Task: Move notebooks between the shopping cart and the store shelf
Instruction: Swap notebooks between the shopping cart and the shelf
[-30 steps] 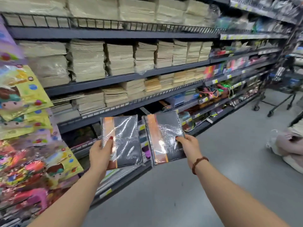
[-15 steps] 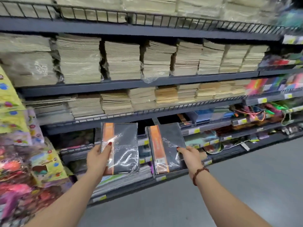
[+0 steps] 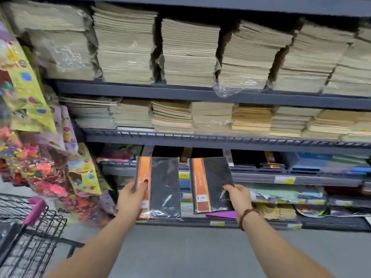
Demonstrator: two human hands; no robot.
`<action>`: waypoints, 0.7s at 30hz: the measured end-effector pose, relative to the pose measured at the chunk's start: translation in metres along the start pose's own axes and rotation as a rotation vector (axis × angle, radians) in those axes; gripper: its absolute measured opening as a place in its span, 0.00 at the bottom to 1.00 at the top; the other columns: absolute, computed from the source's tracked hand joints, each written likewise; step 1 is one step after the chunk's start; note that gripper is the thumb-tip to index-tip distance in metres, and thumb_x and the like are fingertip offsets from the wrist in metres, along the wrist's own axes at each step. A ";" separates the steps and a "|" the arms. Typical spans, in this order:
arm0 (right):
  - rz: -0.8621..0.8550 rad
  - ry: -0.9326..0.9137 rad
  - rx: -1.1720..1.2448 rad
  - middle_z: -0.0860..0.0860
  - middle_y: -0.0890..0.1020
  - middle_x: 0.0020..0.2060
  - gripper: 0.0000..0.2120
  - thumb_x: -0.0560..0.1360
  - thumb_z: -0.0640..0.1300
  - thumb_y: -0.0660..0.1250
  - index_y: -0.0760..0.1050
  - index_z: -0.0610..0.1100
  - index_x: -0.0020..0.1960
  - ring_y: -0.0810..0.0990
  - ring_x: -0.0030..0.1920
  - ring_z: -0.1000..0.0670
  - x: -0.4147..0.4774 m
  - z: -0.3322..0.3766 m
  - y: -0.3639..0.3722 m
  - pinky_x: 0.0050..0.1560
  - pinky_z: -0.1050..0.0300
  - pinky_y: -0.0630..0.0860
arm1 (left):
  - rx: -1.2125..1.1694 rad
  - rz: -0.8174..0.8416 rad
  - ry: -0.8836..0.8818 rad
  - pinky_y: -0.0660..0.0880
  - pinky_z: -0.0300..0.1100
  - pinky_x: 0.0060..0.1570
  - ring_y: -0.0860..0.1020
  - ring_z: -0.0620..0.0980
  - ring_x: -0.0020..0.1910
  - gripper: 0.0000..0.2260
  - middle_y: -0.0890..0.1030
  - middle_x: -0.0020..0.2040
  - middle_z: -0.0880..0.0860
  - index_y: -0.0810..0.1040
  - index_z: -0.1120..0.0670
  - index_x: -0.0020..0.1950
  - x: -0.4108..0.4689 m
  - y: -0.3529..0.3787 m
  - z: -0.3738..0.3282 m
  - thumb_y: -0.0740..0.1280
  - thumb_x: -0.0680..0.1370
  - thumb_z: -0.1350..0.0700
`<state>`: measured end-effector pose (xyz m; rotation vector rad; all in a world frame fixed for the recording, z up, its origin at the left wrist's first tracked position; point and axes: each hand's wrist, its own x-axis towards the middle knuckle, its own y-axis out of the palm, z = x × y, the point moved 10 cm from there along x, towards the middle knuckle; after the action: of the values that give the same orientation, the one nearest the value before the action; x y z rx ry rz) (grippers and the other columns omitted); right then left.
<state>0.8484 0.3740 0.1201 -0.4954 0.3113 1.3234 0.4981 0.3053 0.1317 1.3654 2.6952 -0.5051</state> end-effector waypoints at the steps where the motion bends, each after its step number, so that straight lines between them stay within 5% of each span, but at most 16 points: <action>1: -0.009 0.017 0.001 0.44 0.76 0.30 0.09 0.71 0.40 0.67 0.72 0.44 0.33 0.74 0.34 0.45 0.009 -0.002 0.006 0.36 0.54 0.68 | 0.006 -0.005 -0.009 0.71 0.44 0.37 0.74 0.51 0.31 0.12 0.79 0.31 0.52 0.78 0.56 0.38 0.007 0.003 0.004 0.68 0.71 0.47; 5: -0.028 0.033 -0.011 0.45 0.75 0.30 0.12 0.72 0.39 0.68 0.70 0.42 0.32 0.73 0.34 0.45 0.046 0.001 0.027 0.39 0.55 0.69 | 0.022 -0.022 -0.019 0.65 0.32 0.23 0.69 0.49 0.27 0.13 0.72 0.26 0.51 0.72 0.55 0.32 0.037 0.021 0.015 0.70 0.73 0.52; 9: -0.017 0.017 -0.024 0.46 0.74 0.29 0.13 0.72 0.38 0.68 0.70 0.43 0.31 0.72 0.34 0.46 0.086 0.004 0.048 0.37 0.56 0.66 | 0.011 -0.045 -0.041 0.69 0.39 0.31 0.74 0.49 0.31 0.11 0.77 0.28 0.50 0.77 0.60 0.38 0.066 0.035 0.031 0.67 0.77 0.55; 12: 0.012 0.035 -0.021 0.45 0.75 0.34 0.10 0.73 0.38 0.67 0.71 0.42 0.34 0.71 0.34 0.46 0.113 -0.005 0.065 0.39 0.56 0.67 | -0.027 -0.072 -0.028 0.67 0.31 0.24 0.71 0.37 0.22 0.11 0.75 0.22 0.45 0.75 0.57 0.34 0.083 0.044 0.040 0.67 0.77 0.57; 14: 0.042 0.041 -0.010 0.45 0.73 0.35 0.11 0.74 0.38 0.66 0.69 0.43 0.34 0.69 0.33 0.48 0.129 -0.013 0.076 0.37 0.57 0.67 | -0.038 -0.089 -0.014 0.64 0.29 0.22 0.70 0.39 0.22 0.12 0.73 0.24 0.46 0.72 0.57 0.33 0.089 0.050 0.045 0.67 0.77 0.57; 19: 0.103 -0.010 -0.042 0.44 0.81 0.43 0.05 0.72 0.43 0.70 0.75 0.41 0.42 0.75 0.42 0.47 0.150 -0.023 0.090 0.51 0.55 0.69 | -0.022 -0.083 0.001 0.66 0.28 0.24 0.71 0.39 0.24 0.11 0.73 0.28 0.50 0.74 0.56 0.34 0.097 0.067 0.058 0.66 0.77 0.57; 21: 0.191 -0.061 -0.067 0.44 0.82 0.51 0.24 0.65 0.49 0.76 0.75 0.38 0.55 0.80 0.47 0.48 0.152 -0.022 0.098 0.55 0.54 0.74 | -0.027 -0.074 -0.011 0.68 0.33 0.27 0.71 0.42 0.26 0.10 0.74 0.29 0.50 0.75 0.56 0.36 0.100 0.072 0.067 0.67 0.77 0.56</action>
<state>0.7894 0.5071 0.0102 -0.4895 0.2693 1.5354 0.4901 0.3999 0.0286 1.2571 2.7414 -0.4794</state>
